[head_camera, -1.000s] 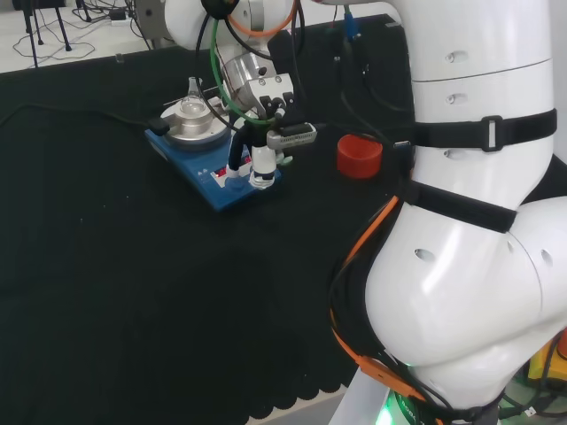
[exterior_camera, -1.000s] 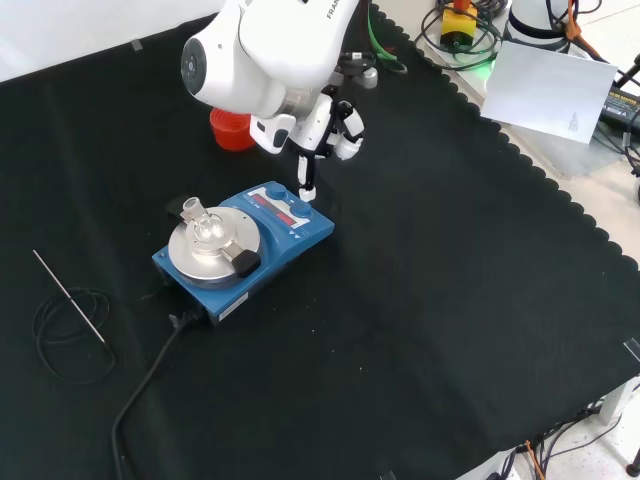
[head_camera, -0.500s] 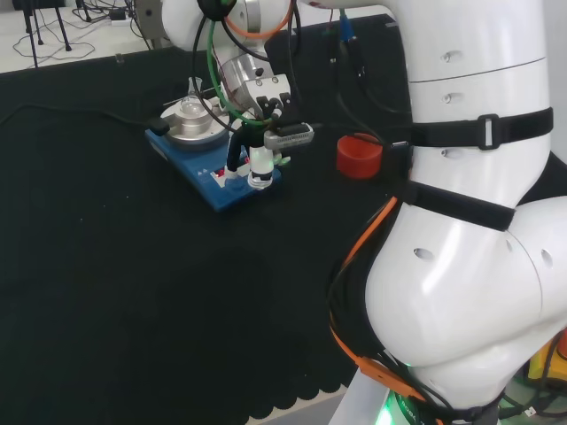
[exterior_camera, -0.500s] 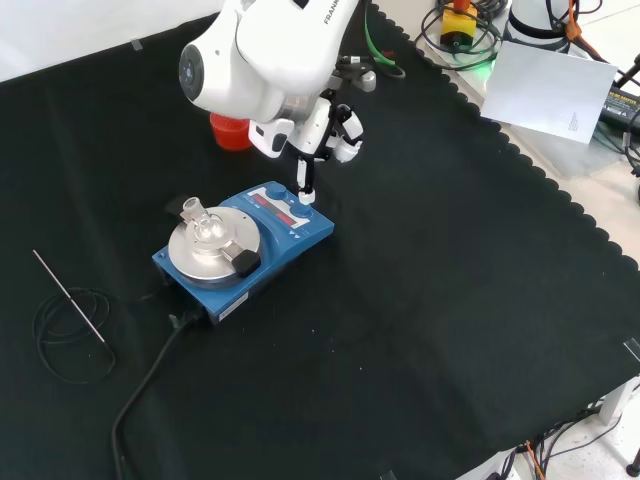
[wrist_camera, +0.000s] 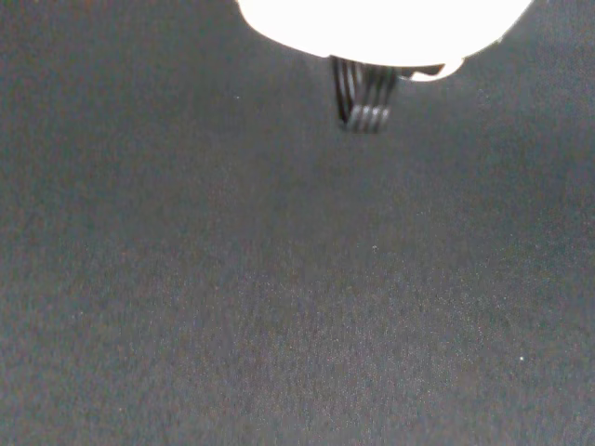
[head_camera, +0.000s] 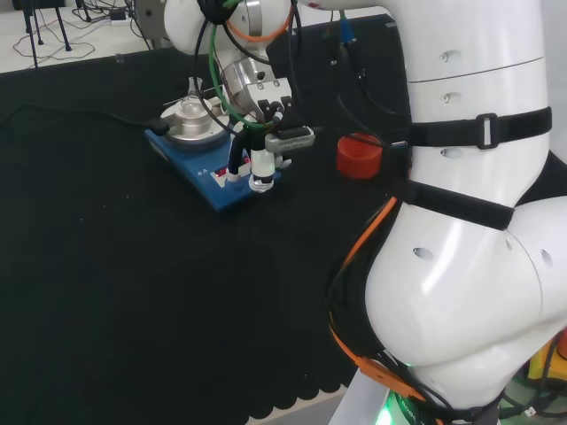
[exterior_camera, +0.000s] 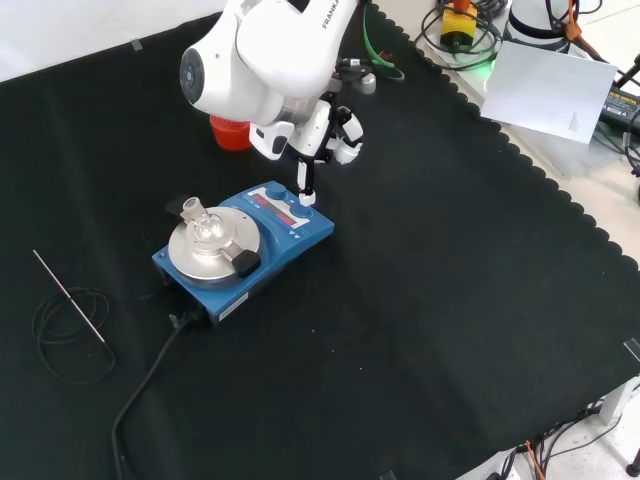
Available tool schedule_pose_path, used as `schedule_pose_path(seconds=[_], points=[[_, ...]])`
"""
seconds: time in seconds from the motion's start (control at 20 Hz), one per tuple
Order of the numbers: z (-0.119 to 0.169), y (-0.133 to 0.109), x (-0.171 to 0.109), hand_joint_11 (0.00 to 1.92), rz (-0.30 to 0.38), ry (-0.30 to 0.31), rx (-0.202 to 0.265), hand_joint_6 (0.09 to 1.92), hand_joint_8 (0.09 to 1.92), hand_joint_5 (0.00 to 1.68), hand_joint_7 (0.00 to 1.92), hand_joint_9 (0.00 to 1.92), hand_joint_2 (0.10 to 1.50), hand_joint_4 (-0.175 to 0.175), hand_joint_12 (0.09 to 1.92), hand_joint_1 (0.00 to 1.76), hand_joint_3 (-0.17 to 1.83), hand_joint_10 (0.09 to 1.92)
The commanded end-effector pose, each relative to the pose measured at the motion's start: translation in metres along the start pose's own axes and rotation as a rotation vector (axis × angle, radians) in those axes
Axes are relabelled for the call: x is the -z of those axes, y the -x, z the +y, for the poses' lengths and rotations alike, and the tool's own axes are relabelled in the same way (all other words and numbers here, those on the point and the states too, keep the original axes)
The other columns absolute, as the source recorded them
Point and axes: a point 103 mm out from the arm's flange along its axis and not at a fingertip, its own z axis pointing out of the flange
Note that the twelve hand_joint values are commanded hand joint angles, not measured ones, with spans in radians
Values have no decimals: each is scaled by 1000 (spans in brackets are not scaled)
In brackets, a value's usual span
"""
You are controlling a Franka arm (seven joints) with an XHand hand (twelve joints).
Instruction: Turn on the heater.
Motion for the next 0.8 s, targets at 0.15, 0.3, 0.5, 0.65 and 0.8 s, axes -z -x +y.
schedule_pose_path(seconds=[0.15,0.3,0.5,0.65,0.8], points=[[2,1,-1,1584,-3,-3,1,87,1657,362,1595,1741,577,6,1502,1440,1190,1539],[3,1,-1,1585,-3,-3,-1,87,1659,363,1595,1742,576,6,1503,1441,1192,1540],[3,2,-2,1585,-7,-6,-4,87,1660,366,1596,1743,575,5,1504,1441,1195,1541],[5,3,-1,1584,-7,-10,-2,87,1661,367,1596,1743,574,5,1504,1442,1197,1542],[6,5,-2,1584,-8,-10,-4,87,1662,367,1597,1742,573,5,1505,1442,1199,1542]])
